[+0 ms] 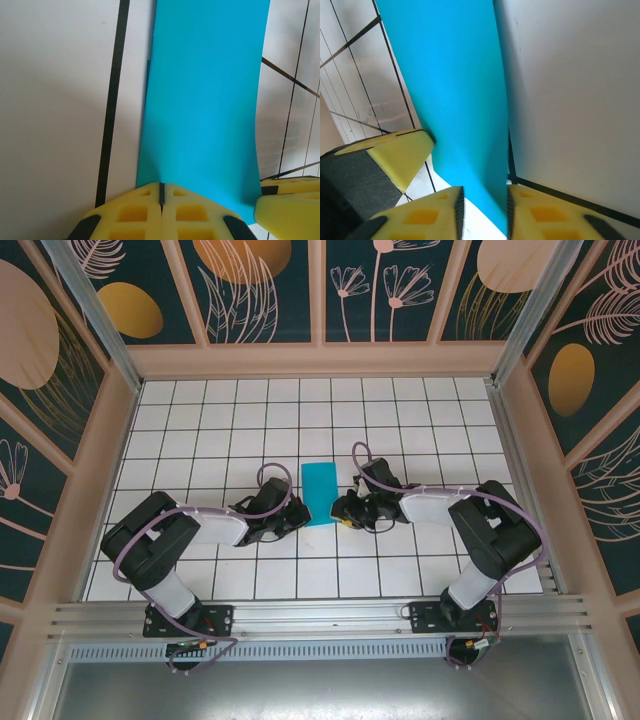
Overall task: Fold a paper plane with a square sheet of paper (pick it up from the middle)
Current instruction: Third fold the triangle at the center of the table.
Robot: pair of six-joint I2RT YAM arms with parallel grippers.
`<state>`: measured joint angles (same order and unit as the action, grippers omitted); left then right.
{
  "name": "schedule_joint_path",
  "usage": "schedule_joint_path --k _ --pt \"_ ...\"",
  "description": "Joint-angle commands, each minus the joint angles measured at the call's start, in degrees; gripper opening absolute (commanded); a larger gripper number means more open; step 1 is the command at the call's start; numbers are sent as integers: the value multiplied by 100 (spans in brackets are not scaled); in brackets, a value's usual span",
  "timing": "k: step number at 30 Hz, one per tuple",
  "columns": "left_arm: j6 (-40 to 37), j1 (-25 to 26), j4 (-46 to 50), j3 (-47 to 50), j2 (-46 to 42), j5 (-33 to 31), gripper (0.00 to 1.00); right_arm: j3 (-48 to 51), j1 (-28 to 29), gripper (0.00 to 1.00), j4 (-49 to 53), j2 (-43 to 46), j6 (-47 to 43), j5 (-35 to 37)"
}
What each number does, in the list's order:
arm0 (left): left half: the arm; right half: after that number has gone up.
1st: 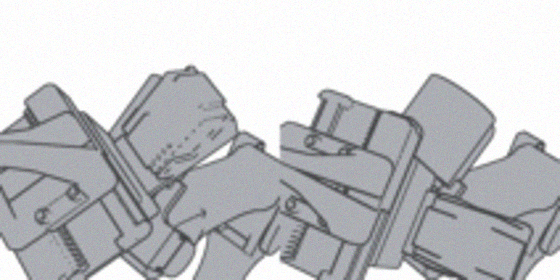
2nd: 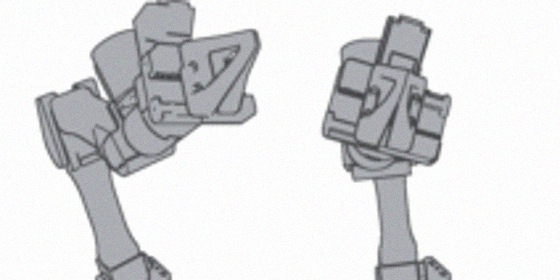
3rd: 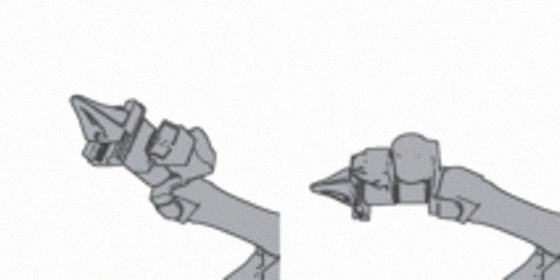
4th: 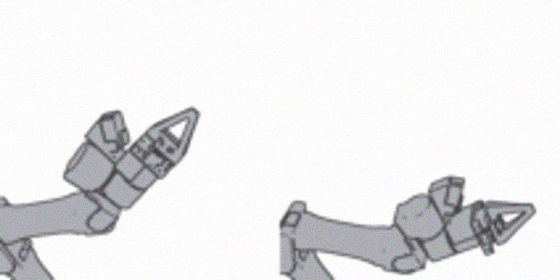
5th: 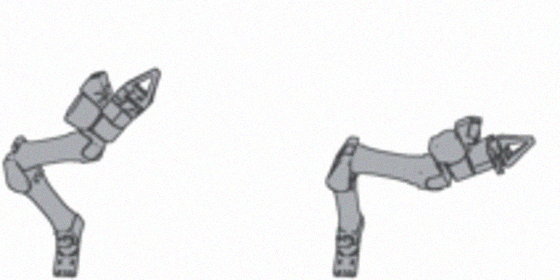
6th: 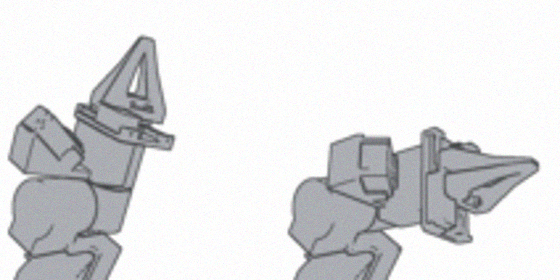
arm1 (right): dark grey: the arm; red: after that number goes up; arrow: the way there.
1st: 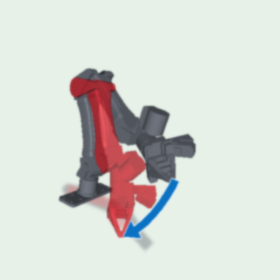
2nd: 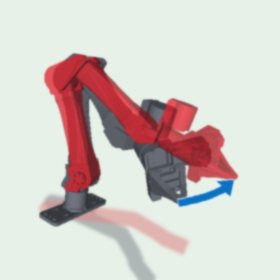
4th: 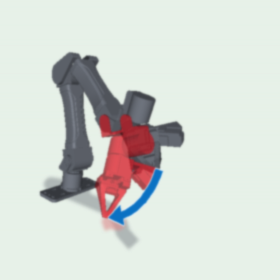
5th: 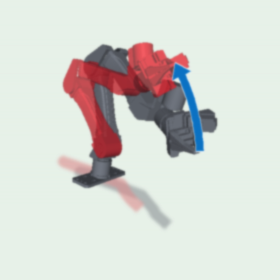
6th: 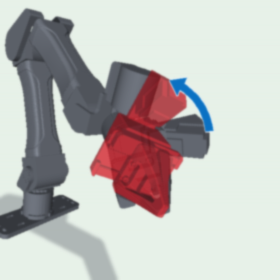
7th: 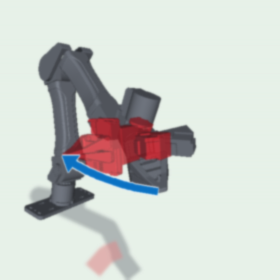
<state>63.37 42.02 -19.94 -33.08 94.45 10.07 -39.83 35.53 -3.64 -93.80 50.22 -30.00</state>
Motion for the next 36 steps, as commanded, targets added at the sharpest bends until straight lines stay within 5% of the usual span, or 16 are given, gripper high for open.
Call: schedule_joint_path --k 1,7,24,36 --pt "127 74 230 168 -77 -75 0 164 -26 21 -141 150 305 64" --pt "-4 78 129 43 -553 -35 4 143 -70 2 90 197 226 100" --pt "-1076 -2 1699 -1832 618 -1160 0 178 -116 1 657 424 -144 1" --pt "-1143 -75 1714 -1924 1180 -918 0 -8 -119 1 315 350 -65 -174"
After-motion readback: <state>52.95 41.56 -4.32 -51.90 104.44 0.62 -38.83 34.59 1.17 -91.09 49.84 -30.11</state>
